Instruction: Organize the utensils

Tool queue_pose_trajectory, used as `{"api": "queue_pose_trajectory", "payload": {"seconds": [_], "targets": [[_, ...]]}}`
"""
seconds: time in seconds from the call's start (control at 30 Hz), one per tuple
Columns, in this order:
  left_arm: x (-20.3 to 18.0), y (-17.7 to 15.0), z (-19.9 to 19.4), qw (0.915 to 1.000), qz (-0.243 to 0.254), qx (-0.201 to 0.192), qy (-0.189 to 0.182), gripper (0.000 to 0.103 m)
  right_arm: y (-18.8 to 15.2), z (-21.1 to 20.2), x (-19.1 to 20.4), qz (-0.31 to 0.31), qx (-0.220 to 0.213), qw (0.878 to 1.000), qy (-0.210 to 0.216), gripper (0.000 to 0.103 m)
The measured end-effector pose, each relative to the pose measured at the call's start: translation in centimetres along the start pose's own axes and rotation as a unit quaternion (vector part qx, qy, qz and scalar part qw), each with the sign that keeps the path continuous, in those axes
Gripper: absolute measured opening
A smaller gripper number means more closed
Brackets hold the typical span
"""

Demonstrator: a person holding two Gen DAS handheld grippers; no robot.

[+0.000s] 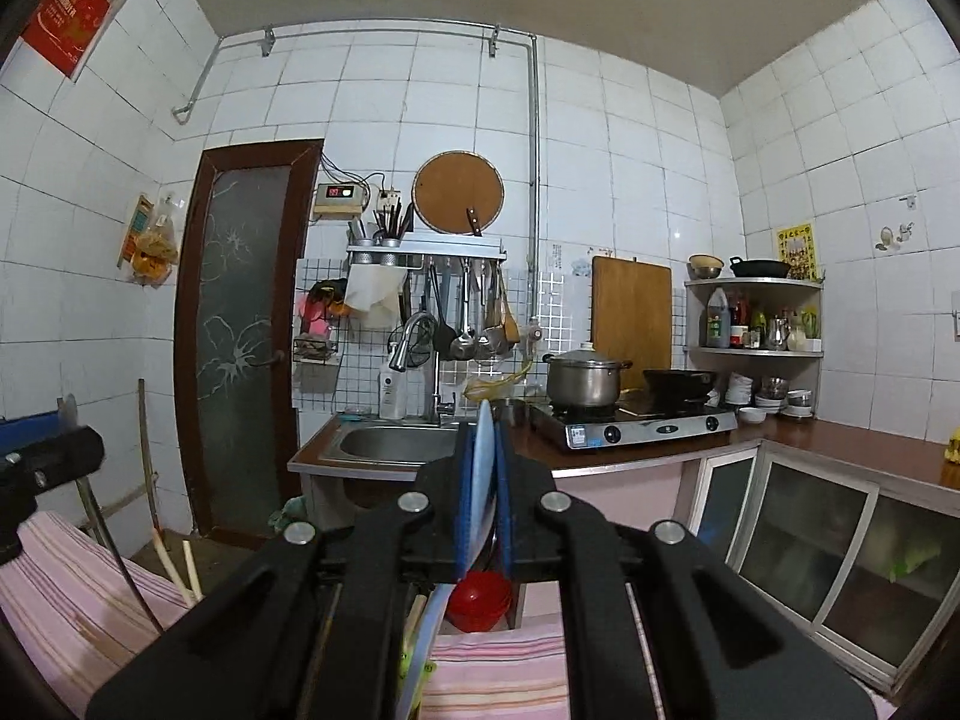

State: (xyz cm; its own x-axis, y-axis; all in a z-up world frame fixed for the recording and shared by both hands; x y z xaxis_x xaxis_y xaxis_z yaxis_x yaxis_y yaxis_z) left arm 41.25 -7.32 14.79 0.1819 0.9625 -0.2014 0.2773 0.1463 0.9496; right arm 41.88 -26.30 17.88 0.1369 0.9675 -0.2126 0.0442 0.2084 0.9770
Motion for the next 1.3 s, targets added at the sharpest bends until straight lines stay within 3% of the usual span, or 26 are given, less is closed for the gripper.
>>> {"api": "queue_pose_trajectory", "payload": {"seconds": [0.13, 0.47, 0.5, 0.6, 0.67, 0.7, 0.77, 0.87, 1.03, 1.13, 1.3], "targets": [[1.0, -1.8, 2.2, 0.9998, -0.010, 0.017, 0.005, 0.035, -2.0, 1.3, 0.5, -0.001, -0.004, 1.000, -0.001, 0.007], [3.5, -5.6, 4.1, 0.9986, -0.020, 0.044, 0.021, 0.036, -6.5, 1.8, 2.5, -0.010, 0.034, 0.998, 0.056, 0.008], [3.8, -5.6, 4.1, 0.9984, -0.023, 0.045, 0.024, 0.037, -6.8, 1.8, 2.8, -0.014, 0.042, 0.997, 0.062, 0.008], [4.4, -5.3, 3.4, 0.9981, -0.025, 0.043, 0.036, 0.052, -7.3, 1.3, 2.7, -0.018, 0.066, 0.995, 0.069, 0.009], [4.8, -4.6, 2.2, 0.9981, -0.028, 0.037, 0.040, 0.062, -7.4, 1.0, 2.4, -0.012, 0.081, 0.994, 0.074, 0.031], [5.0, -4.1, 1.2, 0.9980, -0.032, 0.035, 0.041, 0.065, -7.4, 0.4, 2.0, -0.005, 0.086, 0.994, 0.074, 0.052], [5.3, -3.5, -0.6, 0.9980, -0.036, 0.029, 0.043, 0.085, -7.3, -0.7, 1.4, 0.000, 0.093, 0.993, 0.070, 0.055], [5.8, -2.7, -4.2, 0.9979, -0.038, 0.010, 0.051, 0.098, -7.6, -3.3, 0.6, 0.001, 0.112, 0.991, 0.068, 0.061], [6.2, -4.0, -9.8, 0.9967, -0.050, 0.017, 0.062, 0.098, -8.4, -9.5, 0.1, 0.012, 0.122, 0.990, 0.070, 0.091], [6.4, -6.6, -13.2, 0.9953, -0.063, 0.030, 0.067, 0.098, -9.5, -13.9, 0.3, 0.021, 0.129, 0.989, 0.072, 0.099], [6.1, -11.5, -17.7, 0.9940, -0.054, 0.029, 0.090, 0.098, -12.9, -20.3, 1.4, 0.025, 0.151, 0.985, 0.075, 0.099]]}}
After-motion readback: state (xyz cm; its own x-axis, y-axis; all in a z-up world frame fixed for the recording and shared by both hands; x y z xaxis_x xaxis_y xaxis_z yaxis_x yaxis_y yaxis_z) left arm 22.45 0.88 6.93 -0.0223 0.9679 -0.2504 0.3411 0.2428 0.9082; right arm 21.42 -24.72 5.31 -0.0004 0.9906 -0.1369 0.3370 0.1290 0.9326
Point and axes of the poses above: each gripper's, at about its wrist camera, not at the fingertips, and z roughly the way its jaws point, x to its left, y to its top, the point moved 7 cm from there along z, roughly the way its jaws point, and after that the axes turned 12 degrees about -z, right-handed, at the moved point
